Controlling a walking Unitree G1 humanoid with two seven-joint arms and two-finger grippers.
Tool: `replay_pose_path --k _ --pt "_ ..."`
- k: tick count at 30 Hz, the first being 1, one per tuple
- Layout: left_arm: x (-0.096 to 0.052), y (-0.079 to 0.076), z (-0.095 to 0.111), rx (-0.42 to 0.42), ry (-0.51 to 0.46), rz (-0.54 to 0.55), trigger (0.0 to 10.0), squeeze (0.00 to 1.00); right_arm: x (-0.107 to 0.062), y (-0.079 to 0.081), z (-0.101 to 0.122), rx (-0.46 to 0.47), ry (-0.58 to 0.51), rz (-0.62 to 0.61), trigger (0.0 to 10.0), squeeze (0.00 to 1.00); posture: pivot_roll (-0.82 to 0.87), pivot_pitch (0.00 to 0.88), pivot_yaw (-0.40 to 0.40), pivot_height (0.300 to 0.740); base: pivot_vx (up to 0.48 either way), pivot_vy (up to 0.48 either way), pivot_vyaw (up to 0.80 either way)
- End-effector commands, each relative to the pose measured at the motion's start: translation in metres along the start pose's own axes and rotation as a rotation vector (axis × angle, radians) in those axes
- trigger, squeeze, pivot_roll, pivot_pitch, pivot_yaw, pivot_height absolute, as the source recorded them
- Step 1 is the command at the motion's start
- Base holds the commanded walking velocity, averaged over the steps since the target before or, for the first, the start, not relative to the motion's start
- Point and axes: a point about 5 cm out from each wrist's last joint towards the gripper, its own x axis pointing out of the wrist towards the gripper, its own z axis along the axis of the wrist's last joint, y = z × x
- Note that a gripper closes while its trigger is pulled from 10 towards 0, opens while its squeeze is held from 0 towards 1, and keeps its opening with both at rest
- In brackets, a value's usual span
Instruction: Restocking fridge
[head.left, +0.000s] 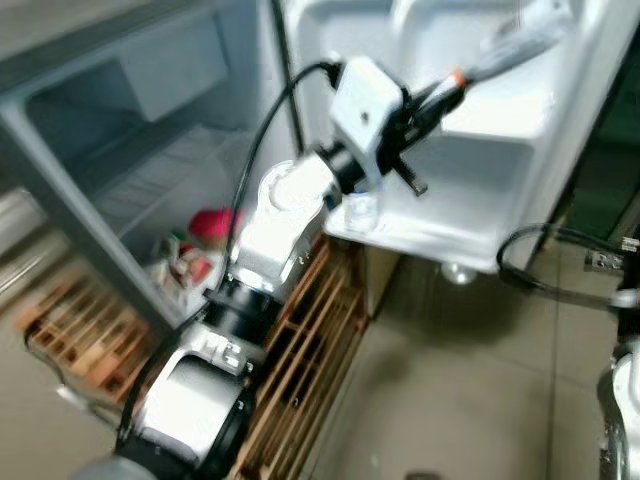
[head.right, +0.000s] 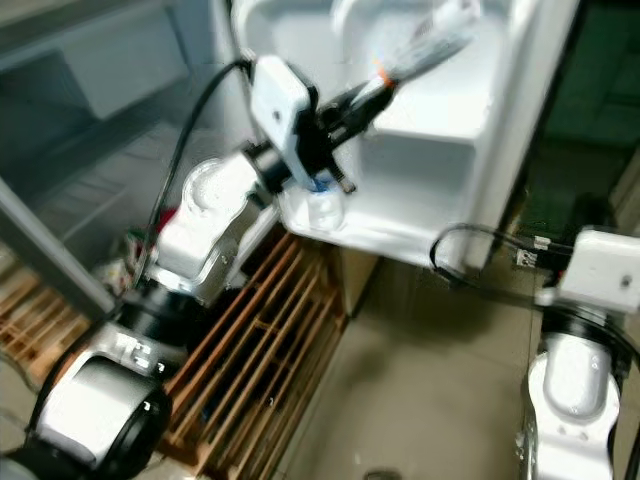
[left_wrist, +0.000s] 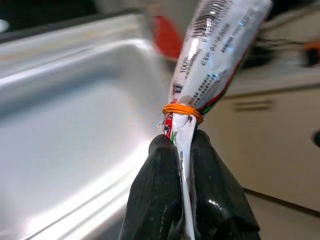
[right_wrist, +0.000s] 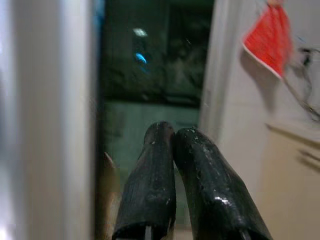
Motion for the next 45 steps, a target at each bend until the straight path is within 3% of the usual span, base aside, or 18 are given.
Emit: replay_pose_path --k 1,3,8,10,13,18,19,26,34,38,42,45 --pt "-0.014 0.007 0.0 0.023 -0.005 -0.014 10.0 0.0 -0.003 0.002 0.011 0.013 -0.041 -0.007 10.0 0.21 -0.39 0.038 0.167 0.74 0.0 0.0 0.0" --pt "-0.027 0.003 -0.002 0.037 0.0 -0.113 10.0 0.0 -0.015 -0.003 0.008 -0.015 -0.019 -0.023 10.0 0.2 -0.39 0.052 0.186 0.74 0.0 0.0 0.0" --pt "-0.03 -0.002 -0.019 0.172 0.069 -0.214 10.0 0.0 -0.024 -0.004 0.005 -0.026 0.005 -0.03 10.0 0.21 -0.4 0.068 0.201 0.74 0.0 0.0 0.0" --pt "-0.025 -0.004 -0.04 0.281 0.194 -0.245 10.0 0.0 -0.029 -0.001 0.006 -0.027 0.013 -0.025 10.0 0.21 -0.41 0.082 0.214 0.74 0.0 0.0 0.0" --pt "-0.026 0.001 -0.06 0.37 0.332 -0.207 10.0 0.0 -0.037 0.001 0.006 -0.03 0.027 -0.021 10.0 0.2 -0.41 0.1 0.229 0.74 0.0 0.0 0.0" --pt "-0.028 0.002 -0.067 0.449 0.387 -0.197 10.0 0.0 -0.041 0.001 0.006 -0.033 0.038 -0.021 10.0 0.21 -0.42 0.113 0.24 0.74 0.0 0.0 0.0" --pt "-0.028 0.002 -0.076 0.533 0.446 -0.169 10.0 0.0 -0.047 0.003 0.007 -0.034 0.045 -0.023 10.0 0.2 -0.43 0.129 0.253 0.74 0.0 0.0 0.0" --pt "-0.024 -0.004 -0.087 0.543 0.448 -0.131 10.0 0.0 -0.059 0.003 0.017 -0.052 0.046 -0.02 10.0 0.2 -0.46 0.183 0.266 0.74 0.0 0.0 0.0" --pt "-0.014 -0.004 -0.085 0.524 0.422 -0.049 10.0 0.0 -0.067 0.005 0.021 -0.06 0.058 -0.014 10.0 0.2 -0.49 0.207 0.271 0.74 0.0 0.0 0.0" --pt "-0.013 0.003 -0.081 0.488 0.418 0.004 10.0 0.0 -0.068 0.005 0.022 -0.06 0.061 -0.017 10.0 0.2 -0.49 0.212 0.276 0.74 0.0 0.0 0.0" --pt "-0.017 0.023 -0.073 0.374 0.396 0.125 10.0 0.0 -0.069 0.005 0.022 -0.063 0.068 -0.023 10.0 0.2 -0.5 0.206 0.28 0.74 0.0 0.0 0.0" --pt "-0.021 0.029 -0.07 0.372 0.382 0.135 10.0 0.0 -0.069 0.005 0.021 -0.064 0.072 -0.025 10.0 0.2 -0.49 0.201 0.278 0.74 0.0 0.0 0.0"
